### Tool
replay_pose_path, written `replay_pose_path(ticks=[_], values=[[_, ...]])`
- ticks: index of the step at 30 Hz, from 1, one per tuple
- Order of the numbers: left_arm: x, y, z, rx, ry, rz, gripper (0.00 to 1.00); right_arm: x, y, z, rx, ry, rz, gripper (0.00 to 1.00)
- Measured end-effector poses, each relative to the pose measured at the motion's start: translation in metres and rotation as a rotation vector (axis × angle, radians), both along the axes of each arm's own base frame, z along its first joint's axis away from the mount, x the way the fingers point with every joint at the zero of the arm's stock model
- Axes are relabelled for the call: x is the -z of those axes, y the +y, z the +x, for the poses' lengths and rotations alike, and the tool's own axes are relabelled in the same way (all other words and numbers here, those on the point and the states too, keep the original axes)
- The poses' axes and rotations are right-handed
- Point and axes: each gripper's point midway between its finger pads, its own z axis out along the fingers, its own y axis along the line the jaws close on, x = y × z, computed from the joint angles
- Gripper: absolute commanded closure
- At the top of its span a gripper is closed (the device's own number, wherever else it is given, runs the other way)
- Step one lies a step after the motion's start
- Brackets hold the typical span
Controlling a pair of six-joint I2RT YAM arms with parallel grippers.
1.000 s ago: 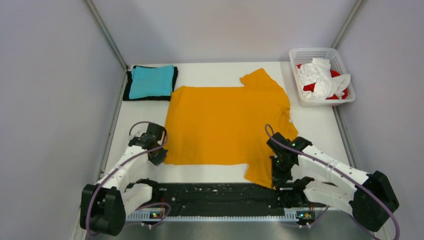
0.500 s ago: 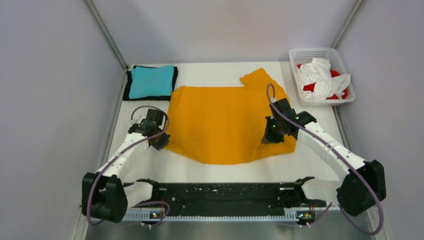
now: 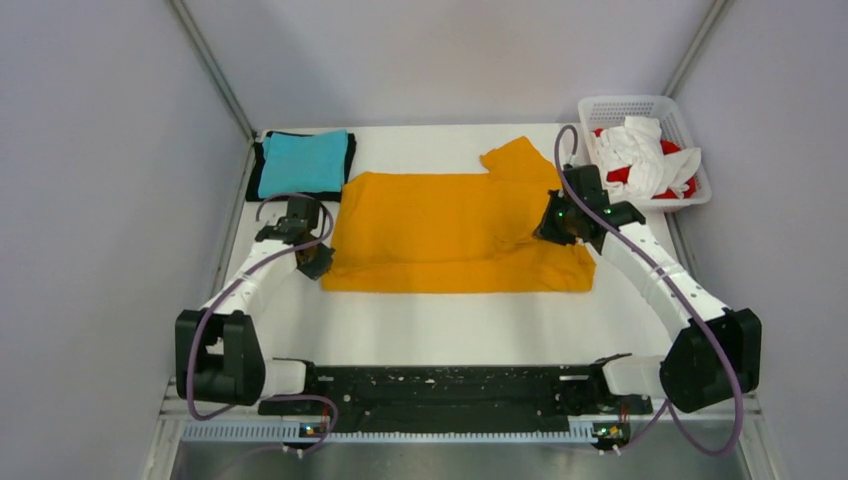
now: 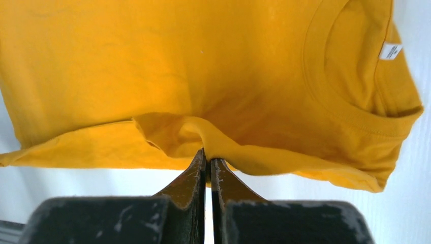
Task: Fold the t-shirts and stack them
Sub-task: Fold the flattened tshirt in 1/3 of the way
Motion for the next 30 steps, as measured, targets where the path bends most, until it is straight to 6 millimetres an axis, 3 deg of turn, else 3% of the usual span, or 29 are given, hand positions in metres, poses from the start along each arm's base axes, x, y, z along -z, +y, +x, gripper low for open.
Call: replay_pose_path(ticks=[7, 12, 15, 18, 22, 25, 30], values=[[-0.006, 0.002, 0.022, 0.016, -0.028, 0.007, 1.00, -0.010, -0.006, 0.030, -0.001, -0.068, -0.024, 1.00], [-0.001, 0.002, 0.030, 0.024, -0.018, 0.013, 0.99, -0.006, -0.009, 0.052, -0.001, -0.078, -0.041, 0.96], [0.007, 0.004, 0.031, 0.020, 0.006, 0.018, 0.77, 0.007, -0.012, 0.061, 0.007, -0.051, -0.052, 0.91], [0.014, 0.009, 0.035, 0.008, 0.031, 0.029, 0.47, 0.026, -0.014, 0.073, 0.024, -0.007, -0.074, 0.82], [0.014, 0.016, 0.048, -0.007, 0.034, 0.052, 0.14, 0.051, -0.023, 0.095, 0.092, 0.023, -0.106, 0.46], [0.002, 0.017, 0.067, -0.006, -0.004, 0.052, 0.02, 0.061, -0.030, 0.120, 0.144, 0.015, -0.099, 0.32], [-0.013, 0.017, 0.078, 0.006, -0.045, 0.056, 0.01, 0.057, -0.033, 0.135, 0.158, -0.032, -0.065, 0.18]])
